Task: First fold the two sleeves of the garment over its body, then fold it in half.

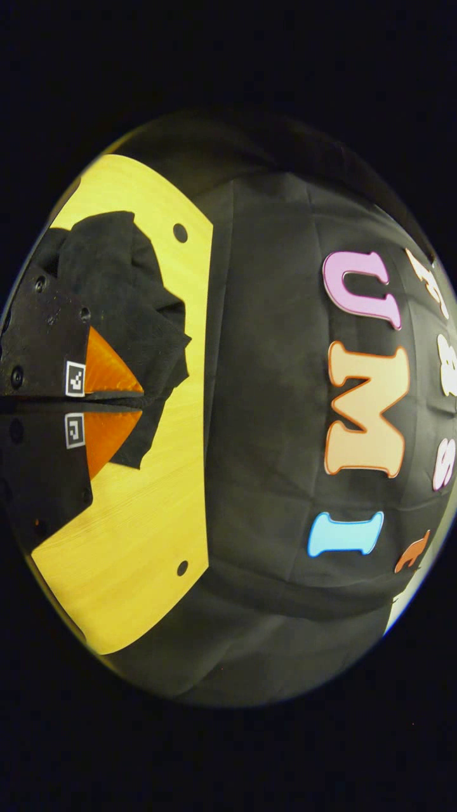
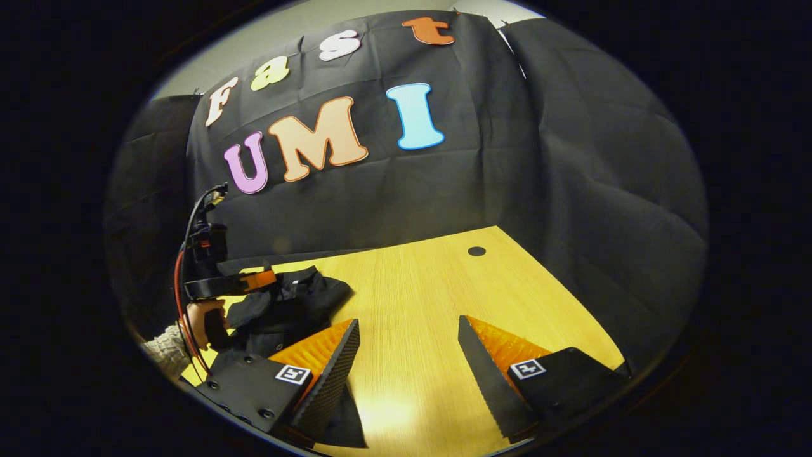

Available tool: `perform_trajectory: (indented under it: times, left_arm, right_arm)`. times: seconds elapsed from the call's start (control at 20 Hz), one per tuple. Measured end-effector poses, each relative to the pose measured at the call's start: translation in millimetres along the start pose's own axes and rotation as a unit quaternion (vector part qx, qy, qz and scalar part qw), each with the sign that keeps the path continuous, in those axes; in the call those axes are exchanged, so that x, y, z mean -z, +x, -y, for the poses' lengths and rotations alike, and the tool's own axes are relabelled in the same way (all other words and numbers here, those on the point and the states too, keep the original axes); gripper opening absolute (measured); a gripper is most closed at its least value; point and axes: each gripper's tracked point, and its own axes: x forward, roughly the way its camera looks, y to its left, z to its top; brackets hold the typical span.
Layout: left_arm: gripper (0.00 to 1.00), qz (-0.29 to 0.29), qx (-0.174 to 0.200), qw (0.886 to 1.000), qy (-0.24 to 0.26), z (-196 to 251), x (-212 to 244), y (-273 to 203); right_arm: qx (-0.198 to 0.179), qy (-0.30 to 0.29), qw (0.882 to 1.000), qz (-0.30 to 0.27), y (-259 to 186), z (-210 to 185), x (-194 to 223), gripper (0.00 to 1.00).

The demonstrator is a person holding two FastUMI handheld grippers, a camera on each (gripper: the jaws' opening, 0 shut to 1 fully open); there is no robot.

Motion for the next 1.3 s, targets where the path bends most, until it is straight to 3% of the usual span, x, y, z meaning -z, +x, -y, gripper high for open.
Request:
perform_trajectory:
  times: [0.15,0.2,0.25,0.35,0.4,0.5,0.7,0.75,0.8,0.9,1.15,1.3]
  left_arm:
    - [0.0,-0.021,0.004,1.0,0.016,16,19,14]
    - [0.0,-0.031,0.007,0.999,0.018,22,25,18]
    - [0.0,-0.039,0.008,0.999,0.019,25,31,21]
    - [0.0,-0.05,0.008,0.998,0.026,33,39,29]
    - [0.0,-0.052,0.008,0.998,0.029,38,41,30]
    - [0.0,-0.05,0.014,0.998,0.032,47,43,32]
    - [0.1,-0.044,0.03,0.998,0.035,67,42,30]
    - [0.22,-0.039,0.035,0.998,0.036,73,39,27]
    - [0.24,-0.031,0.042,0.998,0.038,79,35,27]
    - [0.52,-0.02,0.052,0.998,0.041,89,31,21]
    - [0.98,0.002,0.006,0.999,0.051,71,22,1]
    - [0.96,0.011,0.009,0.999,0.032,64,19,-21]
  right_arm:
    - [-0.004,0.001,1.0,-0.009,3,1,8,0.98]
    - [-0.007,0.001,1.0,-0.014,4,1,13,0.93]
    - [-0.011,0.0,1.0,-0.02,5,0,19,0.98]
    - [-0.015,-0.008,0.999,-0.032,8,1,29,0.93]
    - [-0.016,-0.013,0.999,-0.037,8,1,33,0.98]
    - [-0.023,-0.016,0.999,-0.044,8,-3,39,0.98]
    - [-0.042,-0.024,0.997,-0.06,12,-9,47,0.93]
    - [-0.047,-0.027,0.996,-0.064,14,-10,49,0.93]
    - [-0.052,-0.029,0.996,-0.066,15,-11,50,0.93]
    - [-0.064,-0.032,0.995,-0.069,17,-15,50,0.98]
    - [-0.098,-0.031,0.992,-0.071,21,-35,48,0.98]
    - [-0.114,-0.037,0.99,-0.075,20,-51,55,0.98]
